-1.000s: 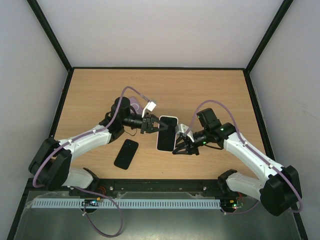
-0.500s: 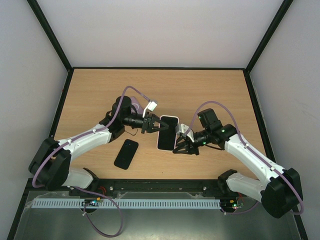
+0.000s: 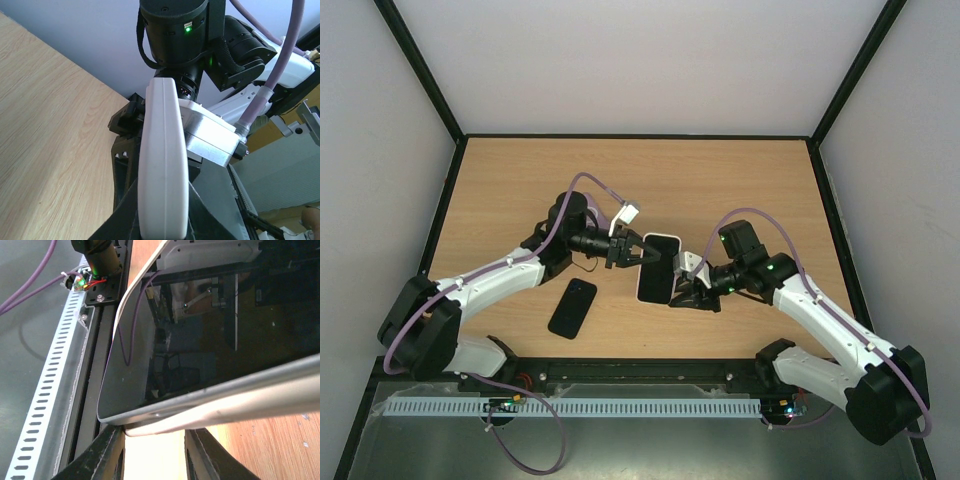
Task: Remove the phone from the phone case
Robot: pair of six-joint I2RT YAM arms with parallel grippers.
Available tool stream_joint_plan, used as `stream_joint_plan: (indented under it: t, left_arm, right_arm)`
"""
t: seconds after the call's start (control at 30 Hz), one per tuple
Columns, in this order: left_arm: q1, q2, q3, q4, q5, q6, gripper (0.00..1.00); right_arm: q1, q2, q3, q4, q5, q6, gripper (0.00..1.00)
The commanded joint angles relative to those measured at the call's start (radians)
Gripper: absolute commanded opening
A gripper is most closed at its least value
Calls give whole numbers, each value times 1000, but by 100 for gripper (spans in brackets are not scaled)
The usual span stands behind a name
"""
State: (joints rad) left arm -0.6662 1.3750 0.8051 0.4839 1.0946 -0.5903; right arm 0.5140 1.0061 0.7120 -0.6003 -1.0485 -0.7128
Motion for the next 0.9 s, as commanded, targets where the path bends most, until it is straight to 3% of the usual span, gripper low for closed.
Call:
stream_joint_plan:
  t: [0.0,0.33,0.57,0.87]
  left_arm:
    - [-64,-11,46,-15,173,-19,3]
    - [-64,-28,47,-39,168,1,3]
    - [-67,-31,48,-32,177,-4,3]
    - [-67,-23,51,-30,180,-5,3]
  right_arm:
    - [-11,-10,-9,124,129,30,29]
    - [-11,-15,-9,150,163,68,29]
    - [-12,-20,2,256,273,230,30]
    - [-15,-12,16,325,319,351,42]
